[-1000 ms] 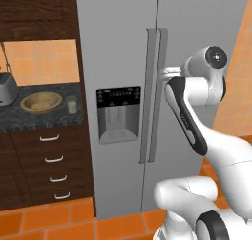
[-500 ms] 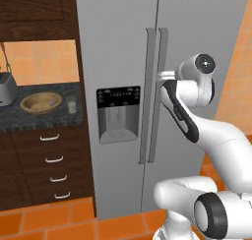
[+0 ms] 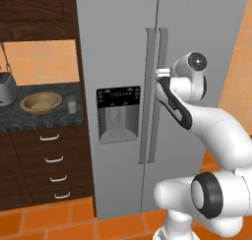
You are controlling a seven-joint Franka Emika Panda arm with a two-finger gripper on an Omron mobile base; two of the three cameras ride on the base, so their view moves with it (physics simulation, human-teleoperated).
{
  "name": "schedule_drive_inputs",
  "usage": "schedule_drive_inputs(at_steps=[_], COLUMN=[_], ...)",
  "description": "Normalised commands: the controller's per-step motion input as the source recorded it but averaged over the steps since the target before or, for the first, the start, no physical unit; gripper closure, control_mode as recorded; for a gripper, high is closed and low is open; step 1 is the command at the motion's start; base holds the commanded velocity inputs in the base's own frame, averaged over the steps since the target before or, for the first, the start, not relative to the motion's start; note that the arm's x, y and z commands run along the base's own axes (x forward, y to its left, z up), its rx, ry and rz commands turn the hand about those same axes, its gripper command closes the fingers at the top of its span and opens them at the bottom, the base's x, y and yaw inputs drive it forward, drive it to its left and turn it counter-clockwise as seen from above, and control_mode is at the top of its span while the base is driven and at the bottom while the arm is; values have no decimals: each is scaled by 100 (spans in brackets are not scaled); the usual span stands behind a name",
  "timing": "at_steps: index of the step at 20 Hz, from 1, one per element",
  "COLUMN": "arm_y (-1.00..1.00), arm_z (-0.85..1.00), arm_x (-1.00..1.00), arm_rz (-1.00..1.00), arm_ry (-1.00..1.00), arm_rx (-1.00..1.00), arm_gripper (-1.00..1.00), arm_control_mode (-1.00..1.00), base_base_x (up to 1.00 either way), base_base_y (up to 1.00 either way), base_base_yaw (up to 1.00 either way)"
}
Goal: Grab a lemon wedge from the fridge and one ice cube from the ice bowl, and put them in the glass of lemonade.
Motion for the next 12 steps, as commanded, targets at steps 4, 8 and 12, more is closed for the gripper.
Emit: schedule_drive_inputs(at_steps=[4,8,12], arm_y=[-7,-26,-16], arm_z=[-5,0,-4], arm_x=[55,38,49], arm_rz=[0,0,0], arm_ry=[0,0,0], arm_rx=[0,0,0], arm_gripper=[-100,-100,-100], arm_control_mode=[-100,-100,-100], base_base_x=[0,0,0], base_base_y=[0,0,0], base_base_yaw=[0,0,0])
